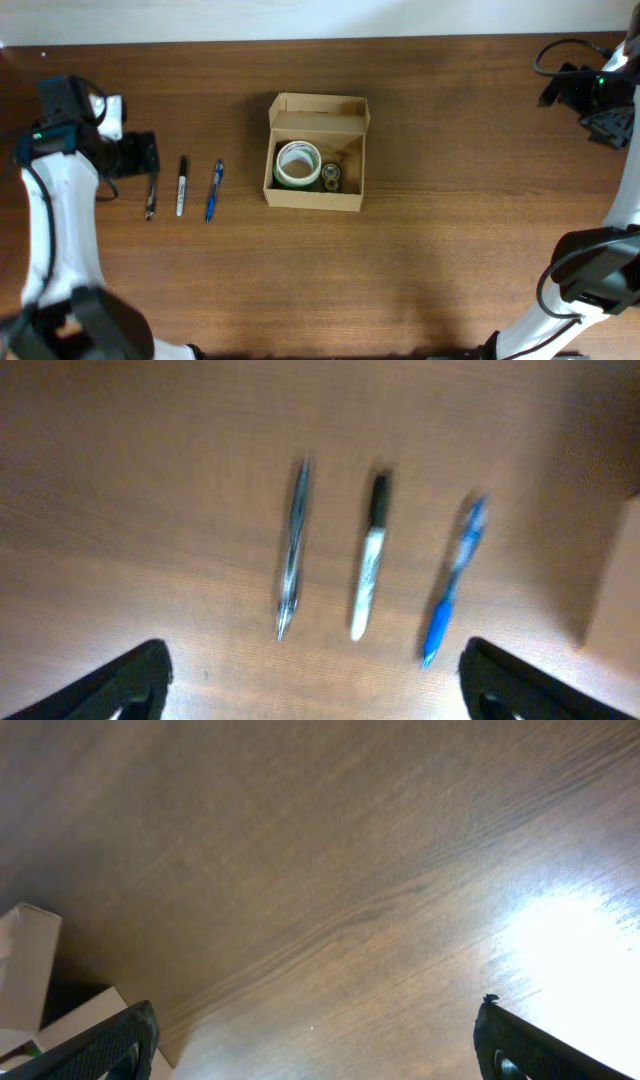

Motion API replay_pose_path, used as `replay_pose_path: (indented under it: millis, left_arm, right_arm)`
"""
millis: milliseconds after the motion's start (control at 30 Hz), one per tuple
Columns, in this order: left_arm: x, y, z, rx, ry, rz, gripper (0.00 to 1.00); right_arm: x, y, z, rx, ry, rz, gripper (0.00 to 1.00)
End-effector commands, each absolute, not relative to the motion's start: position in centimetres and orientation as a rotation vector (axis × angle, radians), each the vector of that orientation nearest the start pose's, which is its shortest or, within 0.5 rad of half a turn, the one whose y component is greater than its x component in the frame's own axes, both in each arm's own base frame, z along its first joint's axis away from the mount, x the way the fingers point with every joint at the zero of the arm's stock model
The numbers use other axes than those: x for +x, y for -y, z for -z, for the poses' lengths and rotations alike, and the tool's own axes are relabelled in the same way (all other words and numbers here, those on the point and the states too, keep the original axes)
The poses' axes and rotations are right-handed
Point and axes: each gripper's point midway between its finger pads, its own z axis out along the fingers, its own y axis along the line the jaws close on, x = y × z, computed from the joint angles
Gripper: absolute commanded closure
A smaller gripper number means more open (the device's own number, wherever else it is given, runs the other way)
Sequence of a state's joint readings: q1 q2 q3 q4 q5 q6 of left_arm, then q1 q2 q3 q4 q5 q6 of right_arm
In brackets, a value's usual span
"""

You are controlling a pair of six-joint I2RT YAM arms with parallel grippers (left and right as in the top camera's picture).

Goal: Pack container
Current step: 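Retract the right arm and lower the left gripper onto the black pen, then carry the black pen with the left gripper and drop it into the box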

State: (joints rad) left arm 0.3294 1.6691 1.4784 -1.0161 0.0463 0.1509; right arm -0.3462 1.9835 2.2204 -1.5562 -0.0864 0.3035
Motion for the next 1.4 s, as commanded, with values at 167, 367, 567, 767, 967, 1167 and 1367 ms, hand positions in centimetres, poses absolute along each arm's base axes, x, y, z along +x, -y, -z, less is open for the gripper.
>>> replay_pose_path:
  millis: [167, 367, 567, 767, 967, 1167, 1367]
  left_arm:
    - [36.4, -11.5, -6.2, -0.079, -3.021, 0.135, 0.11]
    - [37.2, -12.7, -4.1, -0.061, -3.042, 0.031, 0.17]
    - [37.6, -13.9, -2.4, -0.066, -3.059, -0.054, 0.18]
    - [37.5, -14.0, 0.1, -0.151, -3.1, -0.044, 0.25]
    - [37.2, -13.9, 1.8, -0.157, -3.134, -0.027, 0.51]
    - [37.4, -13.8, 1.8, -0.156, -3.125, -0.016, 0.98]
    - [38.4, -13.0, -0.6, -0.147, -3.117, 0.069, 0.98]
  right_arm:
    - [39.0, 12.3, -22.6, 0.91, -2.764, -0.14, 0.01]
    - [39.0, 12.3, -22.6, 0.909, -2.764, -0.14, 0.01]
    - [39.0, 12.3, -22.6, 0.909, -2.764, -0.139, 0.01]
    - [39.0, 12.3, -22.6, 0.909, -2.764, -0.14, 0.01]
    - [39.0, 12.3, -22.6, 0.909, -2.764, -0.14, 0.01]
    - [39.0, 12.3, -22.6, 0.91, -2.764, -0.139, 0.01]
    - [39.0, 12.3, -22.6, 0.91, -2.764, -0.139, 0.01]
